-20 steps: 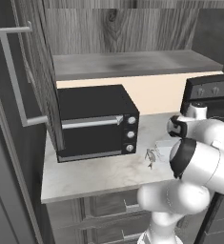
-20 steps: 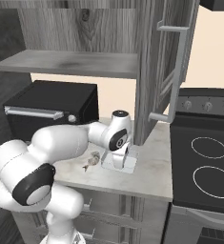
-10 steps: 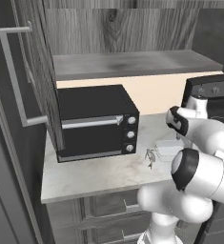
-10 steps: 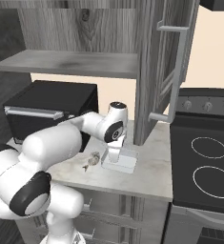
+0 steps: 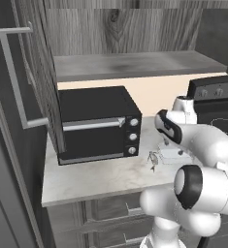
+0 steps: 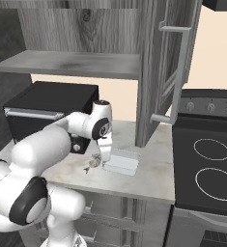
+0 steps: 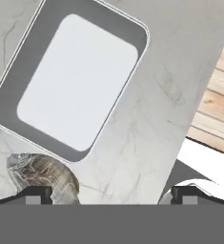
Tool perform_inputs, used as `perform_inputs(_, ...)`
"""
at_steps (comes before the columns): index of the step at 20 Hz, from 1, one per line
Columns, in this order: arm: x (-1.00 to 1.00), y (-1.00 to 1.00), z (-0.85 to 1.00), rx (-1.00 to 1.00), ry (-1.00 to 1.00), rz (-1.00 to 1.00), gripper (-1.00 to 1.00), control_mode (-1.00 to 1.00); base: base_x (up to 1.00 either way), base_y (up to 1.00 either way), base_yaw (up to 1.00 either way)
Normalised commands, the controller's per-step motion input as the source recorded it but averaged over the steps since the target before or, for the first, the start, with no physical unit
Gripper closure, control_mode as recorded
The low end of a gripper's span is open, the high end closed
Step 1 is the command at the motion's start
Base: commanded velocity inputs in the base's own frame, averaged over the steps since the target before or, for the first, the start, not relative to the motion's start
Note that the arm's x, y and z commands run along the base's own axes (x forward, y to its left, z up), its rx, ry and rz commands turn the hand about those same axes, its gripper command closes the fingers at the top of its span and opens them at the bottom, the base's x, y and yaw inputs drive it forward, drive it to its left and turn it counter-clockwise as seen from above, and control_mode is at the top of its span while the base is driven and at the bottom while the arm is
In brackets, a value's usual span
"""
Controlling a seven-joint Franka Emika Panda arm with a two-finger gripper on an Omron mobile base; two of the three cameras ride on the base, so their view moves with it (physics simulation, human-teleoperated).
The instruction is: Retrieve the tupperware from the cabinet, then place the raw meat into the tupperware to avoid contamination.
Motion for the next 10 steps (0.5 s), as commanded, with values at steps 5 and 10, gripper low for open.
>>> perform_inputs(5,-0.1,0.32,-0.06,-0.01,0.0,0.19,-1.0,-1.0,0.0,0.0,0.0)
perform_inputs(10,0.01,0.23,-0.14,0.0,0.05,0.23,-1.0,-1.0,0.0,0.0,0.0)
